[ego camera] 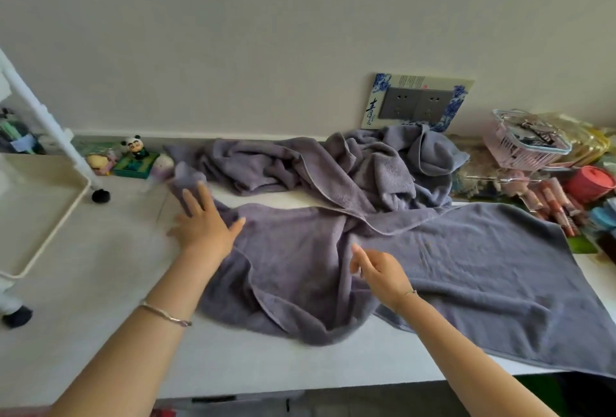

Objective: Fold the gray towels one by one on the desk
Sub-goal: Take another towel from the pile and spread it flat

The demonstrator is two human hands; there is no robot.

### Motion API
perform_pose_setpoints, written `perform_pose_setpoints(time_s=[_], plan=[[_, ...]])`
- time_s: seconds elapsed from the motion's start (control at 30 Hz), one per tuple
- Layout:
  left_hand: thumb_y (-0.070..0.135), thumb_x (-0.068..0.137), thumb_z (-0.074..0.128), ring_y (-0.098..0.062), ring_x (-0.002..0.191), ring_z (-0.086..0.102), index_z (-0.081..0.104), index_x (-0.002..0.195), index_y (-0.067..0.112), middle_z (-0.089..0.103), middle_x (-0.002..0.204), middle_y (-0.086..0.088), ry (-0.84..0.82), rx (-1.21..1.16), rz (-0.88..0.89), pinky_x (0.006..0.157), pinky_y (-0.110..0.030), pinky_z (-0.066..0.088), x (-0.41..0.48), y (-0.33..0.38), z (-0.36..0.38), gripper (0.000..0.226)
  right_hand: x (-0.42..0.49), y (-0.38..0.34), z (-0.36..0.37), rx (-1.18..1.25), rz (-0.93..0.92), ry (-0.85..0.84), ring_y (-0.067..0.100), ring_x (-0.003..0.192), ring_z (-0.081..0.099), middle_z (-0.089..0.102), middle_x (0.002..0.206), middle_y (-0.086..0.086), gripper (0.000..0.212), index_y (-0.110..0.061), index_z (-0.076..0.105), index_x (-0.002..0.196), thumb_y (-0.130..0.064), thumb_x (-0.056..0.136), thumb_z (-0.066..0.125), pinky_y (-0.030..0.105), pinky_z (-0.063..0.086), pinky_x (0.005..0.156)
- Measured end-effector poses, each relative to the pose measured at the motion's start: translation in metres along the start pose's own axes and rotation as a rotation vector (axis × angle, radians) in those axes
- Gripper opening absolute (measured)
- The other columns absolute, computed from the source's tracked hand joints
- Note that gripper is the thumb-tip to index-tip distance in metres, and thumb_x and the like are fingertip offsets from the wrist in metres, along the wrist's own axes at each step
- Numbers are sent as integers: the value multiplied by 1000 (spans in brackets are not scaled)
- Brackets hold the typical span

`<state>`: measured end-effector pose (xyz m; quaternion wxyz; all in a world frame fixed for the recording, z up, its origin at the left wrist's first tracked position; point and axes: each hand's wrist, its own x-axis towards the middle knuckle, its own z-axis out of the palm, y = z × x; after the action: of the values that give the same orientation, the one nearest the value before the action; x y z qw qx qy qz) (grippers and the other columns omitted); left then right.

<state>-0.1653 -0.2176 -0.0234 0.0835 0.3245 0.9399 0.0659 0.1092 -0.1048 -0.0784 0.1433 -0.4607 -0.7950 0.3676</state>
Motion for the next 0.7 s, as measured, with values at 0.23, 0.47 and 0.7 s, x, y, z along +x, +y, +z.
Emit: perform_pose_setpoints(time_s=[0.23, 0.47, 0.7], plan=[[75, 77, -2, -23, 147, -1, 12, 151, 30, 8, 160, 0, -276, 169, 475, 117, -45, -4, -19, -15, 87, 87, 14, -3, 64, -63, -111, -254, 14, 117, 48, 58, 122, -6, 42, -20, 65, 115, -45, 98, 36, 30, 33, 105], [77, 84, 9, -42, 138, 22, 3, 151, 22, 11, 155, -21, -456, 372, 23, 109, -59, 21, -28, -26, 85, 87, -5, -1, 84, -312, -227, -353, 7, 130, 30, 42, 140, -21, 70, -40, 62, 118, -76, 81, 15, 30, 22, 109], [67, 92, 14, -36, 135, 32, 31, 144, 12, 33, 149, -14, -297, 467, 205, 110, -58, 20, -15, 10, 45, 77, 13, -6, 54, 146, -168, -139, -4, 98, 57, 64, 110, -16, 14, -36, 65, 102, -30, 92, 58, 23, 45, 88]])
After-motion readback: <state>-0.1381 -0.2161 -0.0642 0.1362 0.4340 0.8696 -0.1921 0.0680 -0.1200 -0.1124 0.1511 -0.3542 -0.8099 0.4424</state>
